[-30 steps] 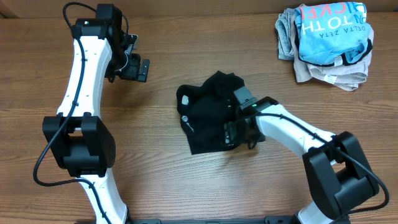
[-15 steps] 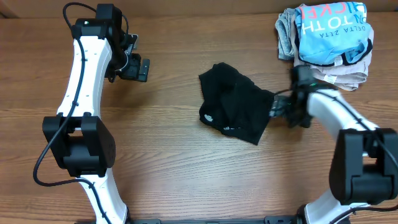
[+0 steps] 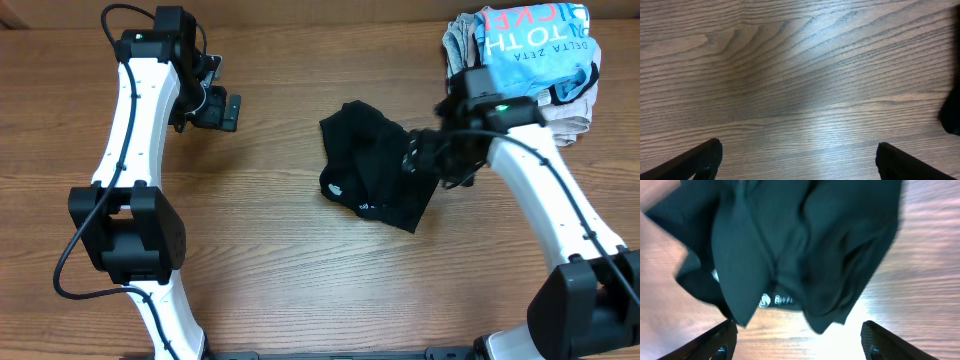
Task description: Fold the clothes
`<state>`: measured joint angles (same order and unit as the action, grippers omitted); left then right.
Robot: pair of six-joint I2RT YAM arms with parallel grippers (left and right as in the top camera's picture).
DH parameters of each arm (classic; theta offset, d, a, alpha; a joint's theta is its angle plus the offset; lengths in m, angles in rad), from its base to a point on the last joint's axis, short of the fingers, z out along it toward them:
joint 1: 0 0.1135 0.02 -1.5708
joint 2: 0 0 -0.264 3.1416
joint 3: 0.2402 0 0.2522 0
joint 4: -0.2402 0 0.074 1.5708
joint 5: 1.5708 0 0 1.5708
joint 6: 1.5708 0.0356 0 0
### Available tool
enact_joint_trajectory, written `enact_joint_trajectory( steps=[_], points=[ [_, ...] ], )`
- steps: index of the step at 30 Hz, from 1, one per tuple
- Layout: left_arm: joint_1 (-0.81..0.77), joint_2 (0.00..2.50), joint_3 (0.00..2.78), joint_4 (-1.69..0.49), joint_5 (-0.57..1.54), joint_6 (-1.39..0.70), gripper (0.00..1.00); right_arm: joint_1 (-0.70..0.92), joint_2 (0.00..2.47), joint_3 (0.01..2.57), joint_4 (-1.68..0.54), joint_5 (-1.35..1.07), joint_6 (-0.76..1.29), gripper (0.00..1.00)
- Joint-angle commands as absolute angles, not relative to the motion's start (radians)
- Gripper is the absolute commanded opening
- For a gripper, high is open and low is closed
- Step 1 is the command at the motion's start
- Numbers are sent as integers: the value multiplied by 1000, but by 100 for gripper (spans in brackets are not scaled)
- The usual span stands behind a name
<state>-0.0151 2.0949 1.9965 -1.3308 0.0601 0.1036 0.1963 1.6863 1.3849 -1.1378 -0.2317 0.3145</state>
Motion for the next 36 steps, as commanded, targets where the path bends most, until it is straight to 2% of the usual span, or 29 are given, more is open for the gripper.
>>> enact_joint_trajectory(
  steps=[1, 6, 12, 17, 23, 28, 31, 36],
  points=[
    [-14, 2107, 2013, -1330, 72, 89, 100, 264, 1689, 1296, -1121, -128, 364, 83],
    [-14, 2107, 2013, -1330, 72, 89, 100, 297, 1691, 1141, -1032, 8, 481, 82],
    [-14, 2107, 2013, -1330, 72, 89, 100, 271, 1701, 970, -823, 22, 507, 79],
    [-14, 2107, 2013, -1331, 72, 89, 100, 241, 1717, 902, -737, 26, 529, 77],
    [-14, 2107, 2013, -1332, 72, 89, 100, 148, 1719, 894, -721, 94, 528, 78],
    [-14, 2107, 2013, -1336, 73, 89, 100, -4, 1719, 905, -693, 96, 524, 79],
    [-14, 2107, 2013, -1342, 75, 89, 100, -89, 1719, 953, -731, 9, 496, 84],
    [-14, 2107, 2013, -1348, 79, 89, 100, -143, 1674, 1092, -880, -171, 468, 82]
  ],
)
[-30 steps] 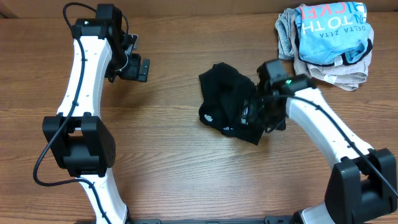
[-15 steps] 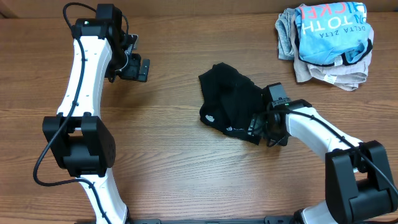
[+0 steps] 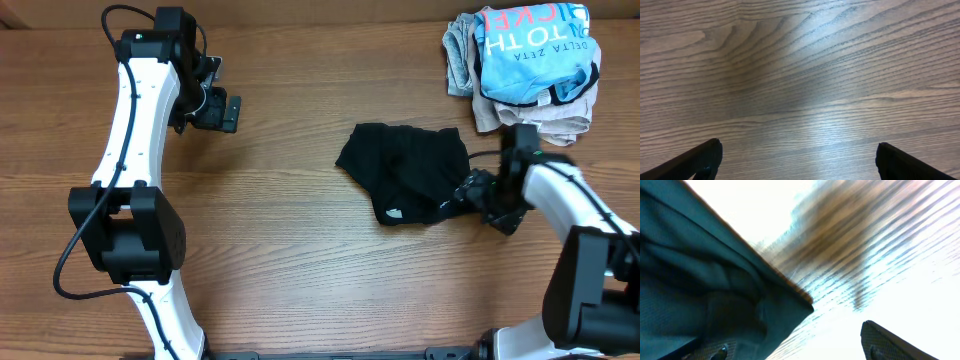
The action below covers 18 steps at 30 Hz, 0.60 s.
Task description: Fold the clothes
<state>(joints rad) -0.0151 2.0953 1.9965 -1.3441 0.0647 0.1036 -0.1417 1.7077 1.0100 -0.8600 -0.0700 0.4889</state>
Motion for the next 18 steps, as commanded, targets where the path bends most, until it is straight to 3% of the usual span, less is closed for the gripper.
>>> enact_joint_trajectory(
  steps=[1, 8, 11, 18],
  points=[
    [-14, 2107, 2013, -1350, 79, 89, 100, -133, 1648, 1109, -896, -203, 475, 82],
    [-14, 2107, 2013, -1364, 79, 89, 100, -25, 1534, 1113, -956, -259, 765, 86],
    [-14, 2107, 2013, -1364, 79, 89, 100, 33, 1540, 1090, -950, -216, 896, 78],
    [-14, 2107, 2013, -1363, 79, 89, 100, 146, 1578, 984, -799, -93, 943, 79]
  ],
)
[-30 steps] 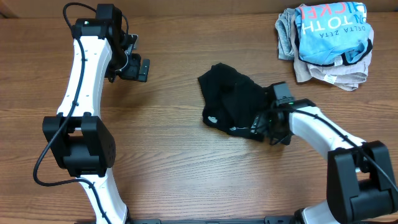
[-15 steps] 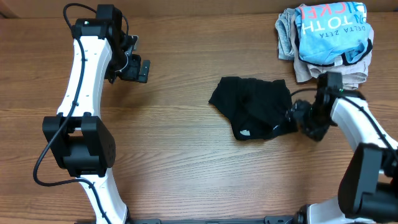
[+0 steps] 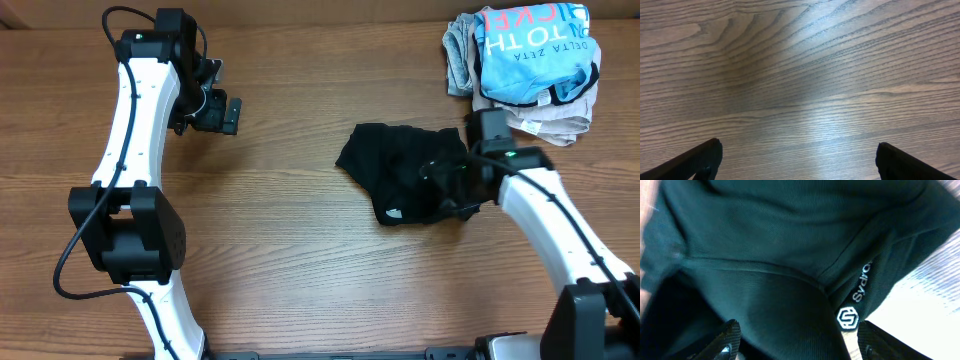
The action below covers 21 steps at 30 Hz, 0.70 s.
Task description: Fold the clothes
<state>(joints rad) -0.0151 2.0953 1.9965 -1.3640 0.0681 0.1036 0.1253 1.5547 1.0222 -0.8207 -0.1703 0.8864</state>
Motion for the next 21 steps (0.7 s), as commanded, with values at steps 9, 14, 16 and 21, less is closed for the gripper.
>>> enact_joint_trajectory(
  steps=[9, 14, 16, 21],
  points=[
    [-14, 2107, 2013, -1360, 79, 89, 100, 150, 1713, 914, -770, -38, 933, 81],
    [-14, 2107, 2013, -1360, 79, 89, 100, 150, 1792, 888, -713, -38, 928, 82],
    [-14, 2107, 2013, -1360, 79, 89, 100, 150, 1802, 888, -679, -34, 892, 82],
    [-14, 2107, 2013, -1356, 79, 89, 100, 148, 1802, 888, -556, -19, 805, 61]
  ],
)
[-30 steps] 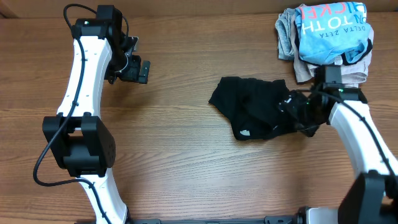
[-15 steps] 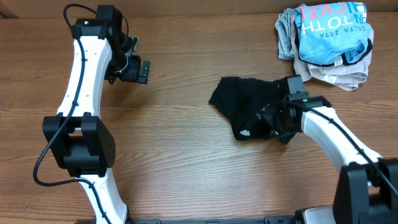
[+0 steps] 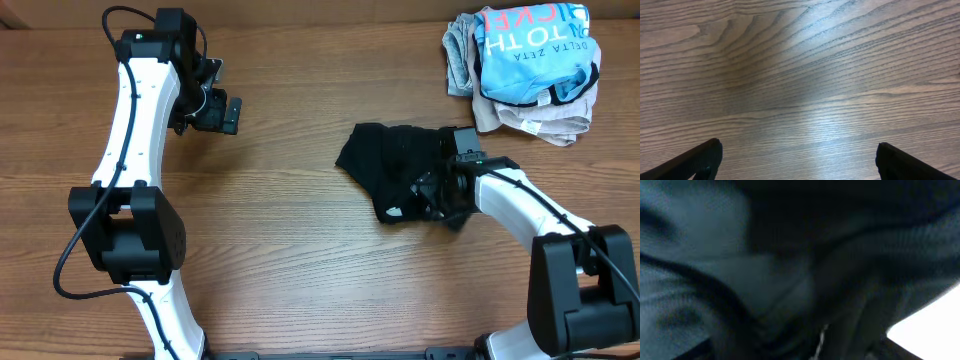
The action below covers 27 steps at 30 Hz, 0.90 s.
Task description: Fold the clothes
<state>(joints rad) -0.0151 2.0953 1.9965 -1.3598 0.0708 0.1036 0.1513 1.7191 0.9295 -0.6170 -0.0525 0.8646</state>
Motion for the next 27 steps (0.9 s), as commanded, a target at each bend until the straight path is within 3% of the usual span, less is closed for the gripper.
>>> enact_joint_trajectory(
  steps=[1, 4, 5, 11, 18, 23, 27],
  points=[
    [-14, 2107, 2013, -1356, 79, 89, 100, 148, 1802, 888, -525, -20, 777, 54],
    [-14, 2107, 2013, -1357, 79, 89, 100, 146, 1802, 888, -430, -23, 716, 6],
    [-14, 2107, 2013, -1357, 79, 89, 100, 143, 1802, 892, -405, -32, 692, 4],
    [-14, 2107, 2013, -1357, 79, 84, 100, 116, 1790, 984, -421, -155, 495, 4],
    [-14, 2107, 2013, -1357, 79, 81, 100, 55, 1705, 1331, -774, -226, 307, 4],
    [-14, 2107, 2013, -1356, 79, 81, 100, 9, 1694, 1621, -932, -239, 279, 4],
    [-14, 2107, 2013, -1356, 79, 81, 100, -23, 1694, 1776, -915, -239, 289, 4]
  ],
)
